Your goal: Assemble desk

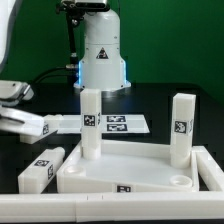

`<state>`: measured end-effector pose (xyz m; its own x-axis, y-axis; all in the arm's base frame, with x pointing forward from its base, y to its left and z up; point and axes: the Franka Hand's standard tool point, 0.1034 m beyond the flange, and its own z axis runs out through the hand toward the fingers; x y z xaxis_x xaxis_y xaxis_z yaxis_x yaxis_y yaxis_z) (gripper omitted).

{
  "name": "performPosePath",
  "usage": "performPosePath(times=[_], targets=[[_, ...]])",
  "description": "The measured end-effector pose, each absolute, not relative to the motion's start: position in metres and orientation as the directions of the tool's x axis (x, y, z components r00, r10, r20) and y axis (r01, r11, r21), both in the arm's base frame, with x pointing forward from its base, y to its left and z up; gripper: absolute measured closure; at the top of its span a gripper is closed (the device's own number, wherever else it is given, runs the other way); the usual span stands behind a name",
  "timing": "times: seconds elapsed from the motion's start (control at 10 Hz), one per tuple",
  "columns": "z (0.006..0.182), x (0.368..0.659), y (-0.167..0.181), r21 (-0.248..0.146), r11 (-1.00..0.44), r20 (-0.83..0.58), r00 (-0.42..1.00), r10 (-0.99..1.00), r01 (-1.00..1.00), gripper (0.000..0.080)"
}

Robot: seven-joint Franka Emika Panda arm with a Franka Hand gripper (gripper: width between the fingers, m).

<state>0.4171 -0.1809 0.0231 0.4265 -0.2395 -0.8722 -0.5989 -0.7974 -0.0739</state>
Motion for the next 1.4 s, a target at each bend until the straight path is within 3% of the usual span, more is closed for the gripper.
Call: performPosePath(times=[0.6, 0.8, 0.9, 1.0, 1.1, 1.2, 1.4], targets=[[0.008, 0.402, -0.174, -0.050, -0.781, -0.896, 0.374, -0.241, -0.622, 0.0151], [0.008, 0.402, -0.174, -0.051, -0.782, -0.896, 0.375, -0.239, -0.621, 0.0188], [0.008, 0.402, -0.174, -0.051, -0.782, -0.896, 0.375, -0.239, -0.621, 0.0380], [0.008, 0.402, -0.174, -0.051, -0.783, -0.896, 0.375, -0.239, -0.620, 0.0380], [0.008, 0.403, -0.173, -0.051, -0.784, -0.894, 0.379, -0.241, -0.619, 0.0516], [0.010, 0.407, -0.174, -0.056, -0.787, -0.884, 0.396, -0.247, -0.614, 0.0515], [0.043, 0.427, -0.175, -0.099, -0.795, -0.862, 0.451, -0.232, -0.598, 0.0515]])
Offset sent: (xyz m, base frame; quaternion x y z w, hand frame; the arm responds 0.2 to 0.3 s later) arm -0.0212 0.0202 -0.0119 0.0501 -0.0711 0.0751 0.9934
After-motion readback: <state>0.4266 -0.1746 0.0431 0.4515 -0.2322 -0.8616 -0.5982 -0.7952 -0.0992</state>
